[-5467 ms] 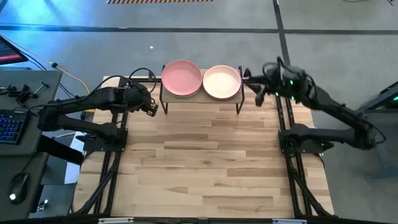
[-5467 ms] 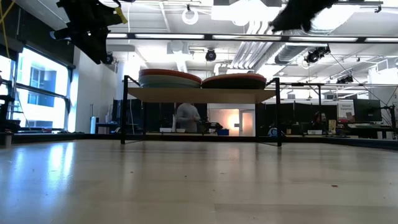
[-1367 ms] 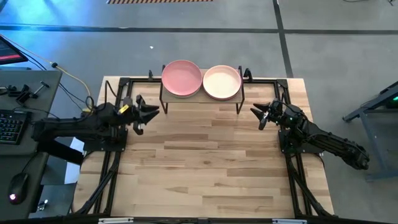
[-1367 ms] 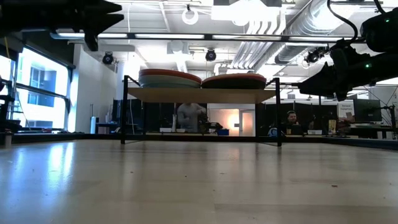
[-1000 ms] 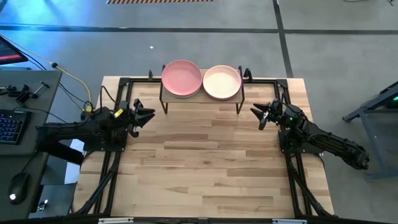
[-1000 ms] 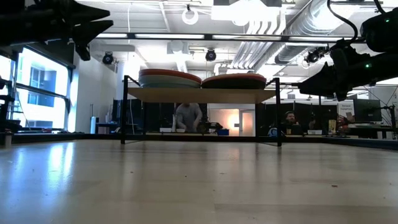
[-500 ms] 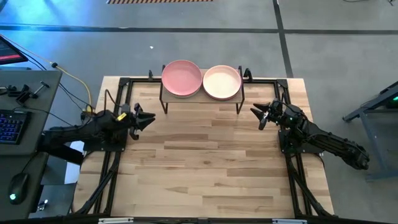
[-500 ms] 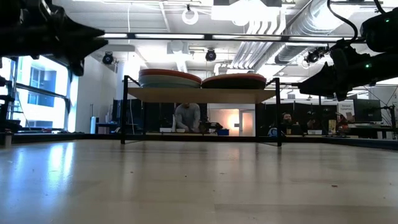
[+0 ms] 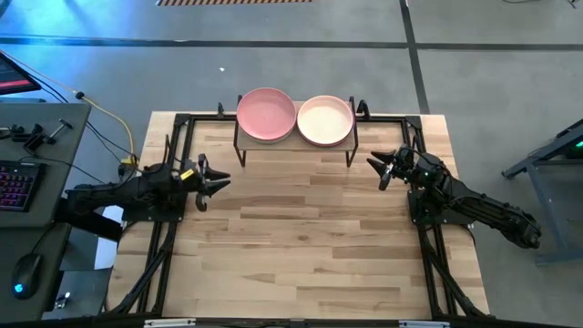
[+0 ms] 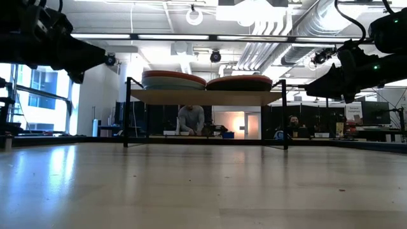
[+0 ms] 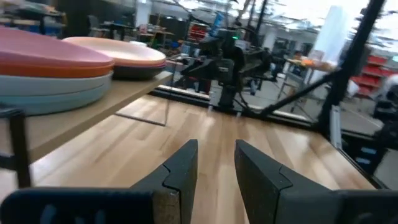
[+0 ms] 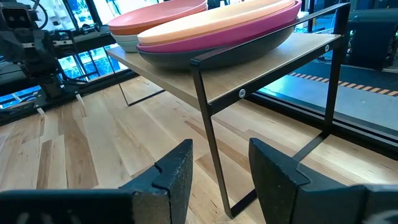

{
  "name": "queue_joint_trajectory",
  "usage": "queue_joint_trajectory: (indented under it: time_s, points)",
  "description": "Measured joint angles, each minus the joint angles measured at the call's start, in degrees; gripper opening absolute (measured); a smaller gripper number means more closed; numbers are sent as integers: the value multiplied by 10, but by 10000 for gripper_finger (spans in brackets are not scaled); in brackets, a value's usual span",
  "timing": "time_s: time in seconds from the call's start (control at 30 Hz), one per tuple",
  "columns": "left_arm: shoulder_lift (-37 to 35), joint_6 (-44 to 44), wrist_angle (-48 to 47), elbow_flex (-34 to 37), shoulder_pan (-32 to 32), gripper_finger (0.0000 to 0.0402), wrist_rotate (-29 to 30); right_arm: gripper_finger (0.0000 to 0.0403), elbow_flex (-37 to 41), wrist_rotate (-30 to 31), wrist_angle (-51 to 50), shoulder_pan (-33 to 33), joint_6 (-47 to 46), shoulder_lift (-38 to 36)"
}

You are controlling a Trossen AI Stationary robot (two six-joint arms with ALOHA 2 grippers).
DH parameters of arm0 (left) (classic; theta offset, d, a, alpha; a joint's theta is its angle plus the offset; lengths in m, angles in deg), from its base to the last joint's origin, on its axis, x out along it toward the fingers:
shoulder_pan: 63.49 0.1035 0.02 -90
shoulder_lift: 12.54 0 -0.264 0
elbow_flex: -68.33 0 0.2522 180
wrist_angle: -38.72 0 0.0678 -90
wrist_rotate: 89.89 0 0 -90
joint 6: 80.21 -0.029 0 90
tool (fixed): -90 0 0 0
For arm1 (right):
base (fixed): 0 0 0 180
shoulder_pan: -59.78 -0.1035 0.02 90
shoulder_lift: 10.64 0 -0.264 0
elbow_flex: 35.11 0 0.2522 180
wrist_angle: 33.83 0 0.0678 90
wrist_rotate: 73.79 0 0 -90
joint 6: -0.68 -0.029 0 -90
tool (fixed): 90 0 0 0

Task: Place and stack plates onto a shelf
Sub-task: Return to Home Position

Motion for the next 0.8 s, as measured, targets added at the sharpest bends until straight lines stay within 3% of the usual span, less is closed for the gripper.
queue_joint_trajectory:
  time_s: [0.3,0.8]
  points:
    - [0,7,0,0,-74,96,-1,138,0,0,0,0,0,0]
    - [0,7,0,0,-77,96,0,138,0,0,0,0,0,0]
